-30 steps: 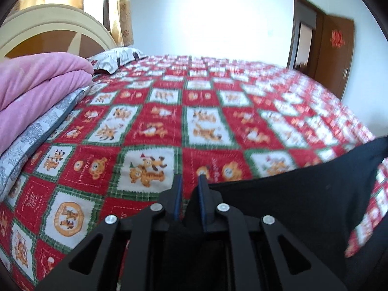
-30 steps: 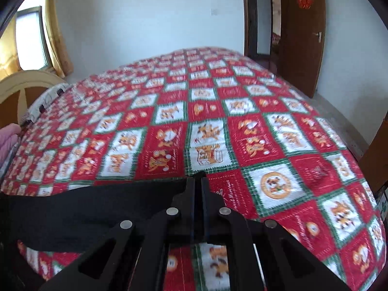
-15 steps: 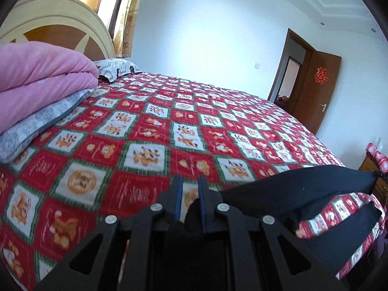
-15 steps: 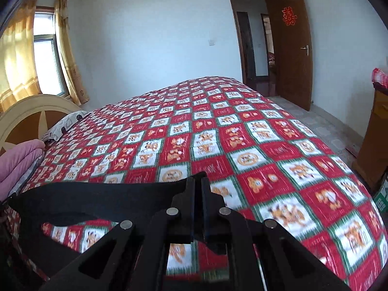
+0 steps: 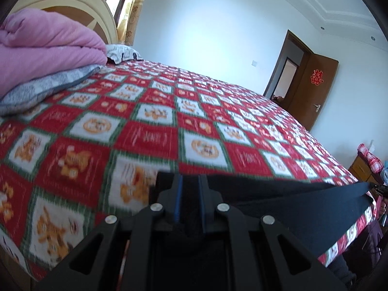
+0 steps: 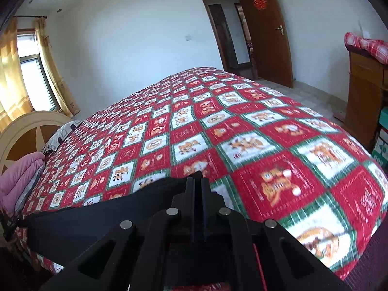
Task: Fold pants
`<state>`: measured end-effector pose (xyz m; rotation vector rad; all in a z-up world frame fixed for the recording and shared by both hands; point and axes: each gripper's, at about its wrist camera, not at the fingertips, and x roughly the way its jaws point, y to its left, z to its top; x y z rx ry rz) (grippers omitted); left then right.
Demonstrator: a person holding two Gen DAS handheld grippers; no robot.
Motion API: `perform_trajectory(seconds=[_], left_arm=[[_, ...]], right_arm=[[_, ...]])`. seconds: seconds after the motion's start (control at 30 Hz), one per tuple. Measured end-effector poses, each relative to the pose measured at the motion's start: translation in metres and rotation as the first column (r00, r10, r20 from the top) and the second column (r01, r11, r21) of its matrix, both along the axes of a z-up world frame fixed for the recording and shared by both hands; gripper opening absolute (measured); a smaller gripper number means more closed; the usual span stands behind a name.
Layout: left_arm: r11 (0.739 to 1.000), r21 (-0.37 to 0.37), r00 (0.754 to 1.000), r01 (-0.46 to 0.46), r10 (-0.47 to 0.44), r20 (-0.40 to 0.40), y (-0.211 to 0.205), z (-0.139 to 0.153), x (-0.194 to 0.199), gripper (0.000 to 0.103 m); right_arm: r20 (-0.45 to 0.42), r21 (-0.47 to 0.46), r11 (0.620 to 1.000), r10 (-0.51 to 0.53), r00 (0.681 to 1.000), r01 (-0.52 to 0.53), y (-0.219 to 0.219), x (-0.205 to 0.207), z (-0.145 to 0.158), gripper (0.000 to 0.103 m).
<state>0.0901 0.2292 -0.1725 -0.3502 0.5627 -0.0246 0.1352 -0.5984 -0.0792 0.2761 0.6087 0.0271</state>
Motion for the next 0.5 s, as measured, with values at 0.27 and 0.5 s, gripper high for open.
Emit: perform_trajectory(seconds=[0.27,0.5], left_arm=[[0.999,-0.024,0.999,-0.033,0.032,-0.018,0.012,-0.009,-0.017,0.008],[0.999,0.025,0.999,-0.020,0.021,-0.040,0.004,-0.012,-0.023,0.008]], right_arm=[[-0.021,0.055,0.997,-0.055,0.998,0.056,-0.020,-0.017,-0.018,0.004],[-0.069,-0.014,0.999,-0.038,0.997,0.037,-0.016,-0.023,-0.024,0.021]])
